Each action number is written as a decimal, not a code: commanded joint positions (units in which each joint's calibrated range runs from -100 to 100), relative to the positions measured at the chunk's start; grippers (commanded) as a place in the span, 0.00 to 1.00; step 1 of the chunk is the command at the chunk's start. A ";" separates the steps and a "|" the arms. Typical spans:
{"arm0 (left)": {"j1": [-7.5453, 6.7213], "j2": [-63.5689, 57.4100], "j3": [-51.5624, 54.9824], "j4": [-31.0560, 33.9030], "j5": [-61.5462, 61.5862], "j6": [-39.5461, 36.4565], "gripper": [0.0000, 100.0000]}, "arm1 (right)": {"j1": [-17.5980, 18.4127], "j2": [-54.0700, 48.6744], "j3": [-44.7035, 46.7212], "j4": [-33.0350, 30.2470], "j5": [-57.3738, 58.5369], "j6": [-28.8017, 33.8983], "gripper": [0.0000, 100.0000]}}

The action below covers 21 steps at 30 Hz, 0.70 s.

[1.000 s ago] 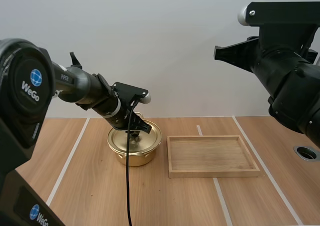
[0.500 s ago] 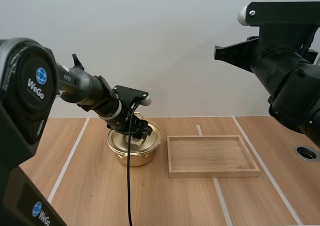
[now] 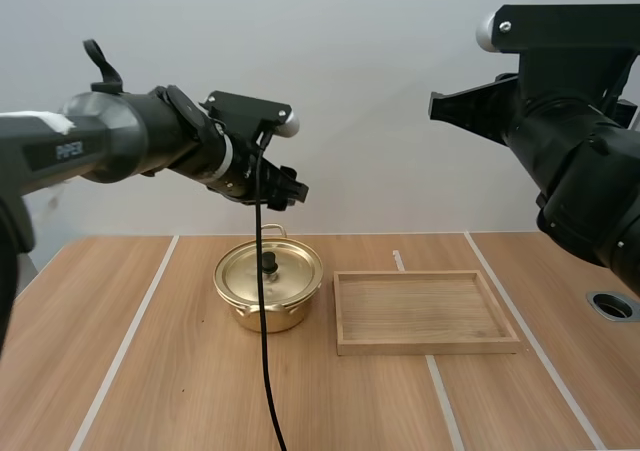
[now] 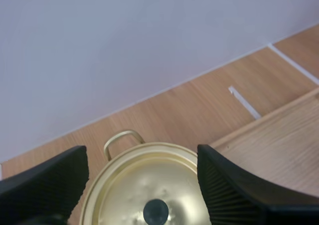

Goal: Open the pot, put the pineapple inside, and close it

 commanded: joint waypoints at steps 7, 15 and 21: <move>-0.07 -14.93 -1.20 -1.02 -8.26 -1.72 1.00 | -0.26 -0.77 0.16 0.27 0.67 -0.39 0.00; -0.07 -26.49 -1.20 0.65 -8.81 -5.15 1.00 | -0.26 -2.57 0.16 0.99 0.87 -0.39 0.00; -0.07 -34.10 -1.20 6.81 -5.19 -10.43 0.79 | -0.26 -8.20 0.16 0.99 6.72 -0.39 0.00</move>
